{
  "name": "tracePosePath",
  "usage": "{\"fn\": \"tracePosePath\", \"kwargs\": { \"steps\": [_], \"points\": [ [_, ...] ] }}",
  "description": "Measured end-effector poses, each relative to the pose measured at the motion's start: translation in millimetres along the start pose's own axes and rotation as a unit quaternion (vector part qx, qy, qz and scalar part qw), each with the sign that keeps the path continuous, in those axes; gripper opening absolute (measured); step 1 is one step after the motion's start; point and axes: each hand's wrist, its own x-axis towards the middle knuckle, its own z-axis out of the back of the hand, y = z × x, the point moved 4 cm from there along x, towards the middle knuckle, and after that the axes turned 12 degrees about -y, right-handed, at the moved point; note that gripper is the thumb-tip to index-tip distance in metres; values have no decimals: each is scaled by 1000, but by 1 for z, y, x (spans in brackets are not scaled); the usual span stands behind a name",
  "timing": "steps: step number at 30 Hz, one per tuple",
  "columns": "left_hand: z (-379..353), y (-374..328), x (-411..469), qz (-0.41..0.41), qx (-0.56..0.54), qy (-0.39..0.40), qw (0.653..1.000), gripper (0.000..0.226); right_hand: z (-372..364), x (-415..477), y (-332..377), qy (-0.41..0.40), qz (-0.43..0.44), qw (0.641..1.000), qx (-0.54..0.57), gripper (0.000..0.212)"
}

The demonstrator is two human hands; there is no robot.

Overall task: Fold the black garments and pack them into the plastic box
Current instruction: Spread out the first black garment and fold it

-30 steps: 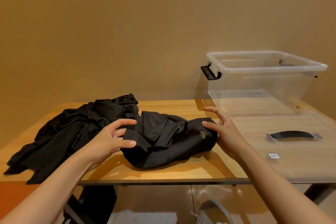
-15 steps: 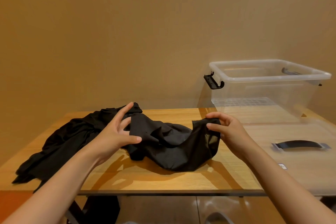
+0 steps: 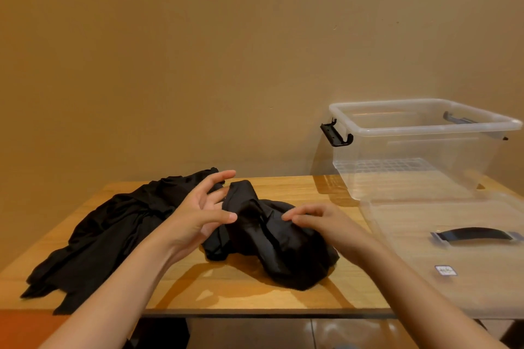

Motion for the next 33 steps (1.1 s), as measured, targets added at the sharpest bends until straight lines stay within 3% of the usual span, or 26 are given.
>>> {"fn": "tracePosePath", "kwargs": {
  "steps": [2,6,9,13,16,20,25,33],
  "points": [
    [-7,3,1,3,-25,18,1000,81,-22,-2,-1,41,-28,999,-10,26],
    [-17,7,5,0,-19,47,999,87,-48,-1,7,105,-62,986,114,50],
    [-15,10,7,10,-12,40,999,82,-49,1,15,84,-54,973,210,41],
    [-4,18,12,34,19,-24,999,67,-38,6,19,34,-16,969,246,20],
    [2,27,13,59,23,-71,995,59,-34,8,18,34,-19,966,254,25],
    [-5,38,3,108,55,-25,992,49,-29,9,16,35,-12,973,228,24],
    [-4,47,0,128,62,10,990,56,-27,15,14,31,-28,971,237,32],
    [-8,24,7,38,-4,-25,999,90,-29,14,7,64,-38,974,212,29]
  ]
}}
